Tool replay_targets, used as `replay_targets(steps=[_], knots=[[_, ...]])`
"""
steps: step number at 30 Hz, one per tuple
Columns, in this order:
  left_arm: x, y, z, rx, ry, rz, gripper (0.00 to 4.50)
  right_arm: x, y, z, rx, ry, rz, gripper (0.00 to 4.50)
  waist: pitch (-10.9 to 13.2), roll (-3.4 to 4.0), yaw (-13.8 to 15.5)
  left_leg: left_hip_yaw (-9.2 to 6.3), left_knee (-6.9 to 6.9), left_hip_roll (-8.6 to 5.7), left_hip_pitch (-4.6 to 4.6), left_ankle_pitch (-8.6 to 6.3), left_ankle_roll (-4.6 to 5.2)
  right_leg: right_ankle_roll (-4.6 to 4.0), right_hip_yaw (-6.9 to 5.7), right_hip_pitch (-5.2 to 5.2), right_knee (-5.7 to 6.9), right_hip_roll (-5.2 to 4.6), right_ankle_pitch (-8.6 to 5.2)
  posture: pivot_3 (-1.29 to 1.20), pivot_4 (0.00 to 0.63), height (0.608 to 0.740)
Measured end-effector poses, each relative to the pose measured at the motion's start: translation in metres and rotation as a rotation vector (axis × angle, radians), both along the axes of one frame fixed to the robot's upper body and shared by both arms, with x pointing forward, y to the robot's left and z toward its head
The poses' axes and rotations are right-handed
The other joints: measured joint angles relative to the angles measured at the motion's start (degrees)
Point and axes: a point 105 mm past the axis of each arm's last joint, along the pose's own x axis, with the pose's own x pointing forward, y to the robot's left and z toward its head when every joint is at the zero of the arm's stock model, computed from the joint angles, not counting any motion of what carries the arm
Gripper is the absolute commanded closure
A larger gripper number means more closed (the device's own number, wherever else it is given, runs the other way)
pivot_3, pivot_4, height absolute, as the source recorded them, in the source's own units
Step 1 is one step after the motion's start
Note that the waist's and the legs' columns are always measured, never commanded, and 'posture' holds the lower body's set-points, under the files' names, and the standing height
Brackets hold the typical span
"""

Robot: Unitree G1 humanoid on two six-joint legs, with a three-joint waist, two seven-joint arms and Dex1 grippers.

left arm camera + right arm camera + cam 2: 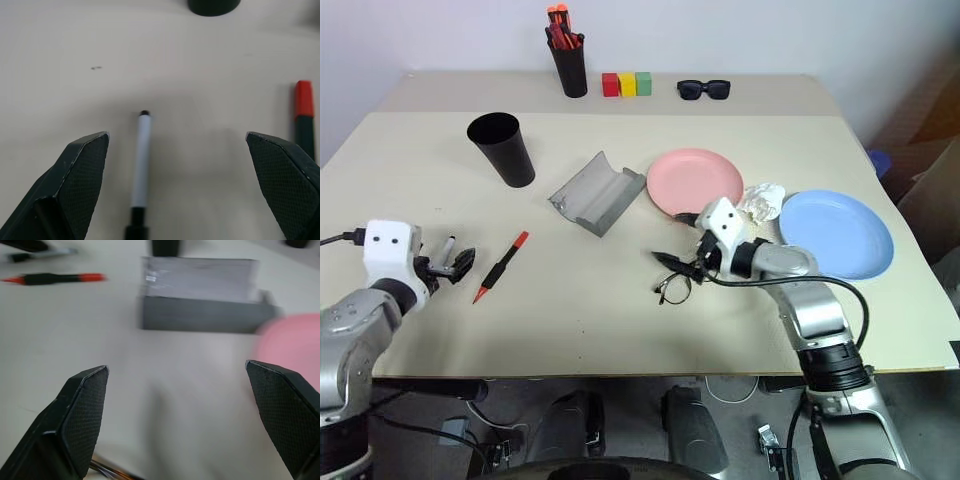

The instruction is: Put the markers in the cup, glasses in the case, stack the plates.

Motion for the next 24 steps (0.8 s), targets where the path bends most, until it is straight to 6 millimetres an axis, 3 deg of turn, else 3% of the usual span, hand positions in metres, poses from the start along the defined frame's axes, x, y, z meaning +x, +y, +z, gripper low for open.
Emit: replay_targets(steps=[9, 14, 17, 23, 24], knots=[[0.006, -0.048, -0.001, -0.062, 0.225, -0.169, 0.00, -0.024, 0.015, 0.005, 0.001, 0.040, 0.114, 0.04, 0.0, -0.02, 0.0, -0.08, 0.02, 0.00, 0.02, 0.01, -0.03, 0.01, -0.04, 0.02, 0.03, 0.05, 0.00, 0.00, 0.150, 0.722], [0.007, -0.064, -0.019, -0.118, 0.375, -0.194, 0.00, -0.033, 0.018, -0.007, -0.003, 0.101, 0.151, 0.04, 0.0, -0.02, -0.2, -0.10, 0.01, 0.00, 0.01, 0.01, -0.03, 0.02, -0.04, 0.00, 0.04, 0.08, 0.01, 0.00, 0.150, 0.722], [0.010, -0.063, -0.020, -0.123, 0.393, -0.181, 1.22, -0.034, 0.018, -0.008, -0.004, 0.106, 0.147, 0.00, 0.0, 0.00, -0.1, -0.11, 0.01, 0.00, 0.06, 0.02, -0.03, 0.02, -0.04, 0.02, 0.07, 0.08, 0.01, 0.00, 0.150, 0.722], [0.014, -0.049, -0.020, -0.100, 0.410, -0.128, 4.36, -0.035, 0.017, -0.010, -0.002, 0.106, 0.128, 0.00, 0.0, 0.00, 0.0, -0.09, 0.02, -0.01, 0.06, 0.02, -0.03, 0.01, -0.03, 0.04, 0.06, 0.05, 0.01, 0.00, 0.150, 0.722], [0.015, -0.049, -0.019, -0.099, 0.407, -0.126, 4.44, -0.036, 0.018, -0.010, -0.002, 0.103, 0.128, 0.00, 0.0, -0.01, 0.0, -0.10, 0.02, -0.01, 0.06, 0.02, -0.03, 0.01, -0.03, 0.05, 0.06, 0.05, 0.01, 0.00, 0.150, 0.722]])
